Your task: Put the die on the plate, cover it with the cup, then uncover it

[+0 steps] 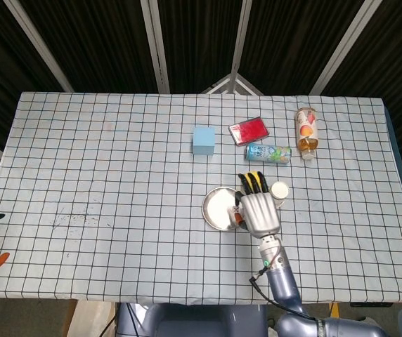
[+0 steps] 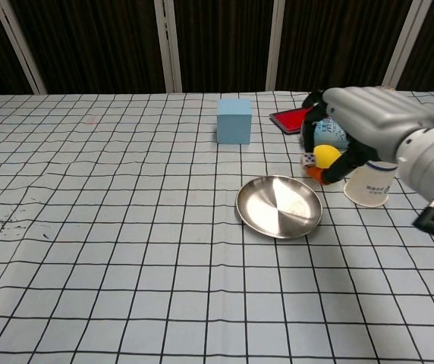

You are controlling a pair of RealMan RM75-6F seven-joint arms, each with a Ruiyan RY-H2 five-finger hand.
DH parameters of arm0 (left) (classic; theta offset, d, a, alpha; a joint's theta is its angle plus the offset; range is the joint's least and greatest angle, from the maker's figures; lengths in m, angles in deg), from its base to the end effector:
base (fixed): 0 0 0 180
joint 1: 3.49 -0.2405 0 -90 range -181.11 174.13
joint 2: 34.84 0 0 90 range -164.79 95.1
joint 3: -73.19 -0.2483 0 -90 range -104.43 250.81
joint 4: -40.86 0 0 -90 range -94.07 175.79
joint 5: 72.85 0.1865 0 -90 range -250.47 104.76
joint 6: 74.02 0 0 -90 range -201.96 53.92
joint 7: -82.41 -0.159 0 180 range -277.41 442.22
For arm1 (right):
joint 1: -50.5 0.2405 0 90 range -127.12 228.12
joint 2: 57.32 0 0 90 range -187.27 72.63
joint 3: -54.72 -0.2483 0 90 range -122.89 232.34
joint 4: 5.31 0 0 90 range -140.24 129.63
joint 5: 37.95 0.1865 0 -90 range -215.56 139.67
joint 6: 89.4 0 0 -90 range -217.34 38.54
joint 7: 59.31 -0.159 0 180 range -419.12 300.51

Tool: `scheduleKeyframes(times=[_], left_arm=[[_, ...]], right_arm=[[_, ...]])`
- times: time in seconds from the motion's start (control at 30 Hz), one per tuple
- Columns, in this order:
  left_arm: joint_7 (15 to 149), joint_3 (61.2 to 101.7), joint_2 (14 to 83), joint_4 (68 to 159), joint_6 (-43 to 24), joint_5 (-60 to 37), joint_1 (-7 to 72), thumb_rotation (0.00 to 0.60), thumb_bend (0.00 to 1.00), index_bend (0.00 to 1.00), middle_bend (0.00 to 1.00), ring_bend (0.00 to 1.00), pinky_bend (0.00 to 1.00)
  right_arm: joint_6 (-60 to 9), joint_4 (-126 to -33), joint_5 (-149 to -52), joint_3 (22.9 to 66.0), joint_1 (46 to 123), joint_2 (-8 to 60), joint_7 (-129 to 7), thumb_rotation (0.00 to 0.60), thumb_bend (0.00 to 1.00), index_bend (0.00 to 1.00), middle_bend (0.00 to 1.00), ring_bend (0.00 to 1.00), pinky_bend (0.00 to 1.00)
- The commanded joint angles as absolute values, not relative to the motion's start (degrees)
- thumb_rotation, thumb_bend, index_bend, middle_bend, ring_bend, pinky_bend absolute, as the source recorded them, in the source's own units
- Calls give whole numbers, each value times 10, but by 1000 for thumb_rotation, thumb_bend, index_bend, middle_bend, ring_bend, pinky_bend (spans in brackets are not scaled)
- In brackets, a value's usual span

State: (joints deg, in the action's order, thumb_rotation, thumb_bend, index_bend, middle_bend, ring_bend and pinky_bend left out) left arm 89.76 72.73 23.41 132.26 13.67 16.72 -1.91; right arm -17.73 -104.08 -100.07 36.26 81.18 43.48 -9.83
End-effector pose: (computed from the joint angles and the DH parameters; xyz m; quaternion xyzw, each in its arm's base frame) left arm -0.3059 0.1658 0.2042 -0.6001 -0.3985 -0.3817 0.5791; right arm -0.1036 -0.2986 0.0013 0.6682 -0.3688 0.3958 0.5108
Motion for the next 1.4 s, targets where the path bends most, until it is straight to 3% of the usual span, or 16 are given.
scheduleKeyframes(times=[0.03,0.3,0.77,0.87,1.2,1.4], left_arm=[[904,728,232,1321,136,166,-19,600,296,220,0,0,23],[915,729,229,1318,134,163,-18,600,296,220,0,0,24],[898,728,233,1322,127,163,-14,600,296,220,0,0,24],[895,728,233,1323,127,163,-14,600,297,220,0,0,24],[893,730,233,1324,125,158,-14,600,297,221,0,0,23],[891,730,234,1324,128,160,-15,600,296,222,0,0,24]], right_arm=[[-197,-1002,-976,348,840,475,-98,600,385,582,152,102,0],[-231,-914,-947,341,876,521,-128,600,385,582,152,102,0],[-259,-837,-948,360,884,519,-171,600,385,574,151,101,0],[-267,-834,-944,365,887,513,-167,600,376,513,151,98,0],[-276,-875,-897,379,894,468,-117,600,144,167,80,32,0],[-258,-932,-893,361,886,425,-148,600,132,120,78,31,0]])
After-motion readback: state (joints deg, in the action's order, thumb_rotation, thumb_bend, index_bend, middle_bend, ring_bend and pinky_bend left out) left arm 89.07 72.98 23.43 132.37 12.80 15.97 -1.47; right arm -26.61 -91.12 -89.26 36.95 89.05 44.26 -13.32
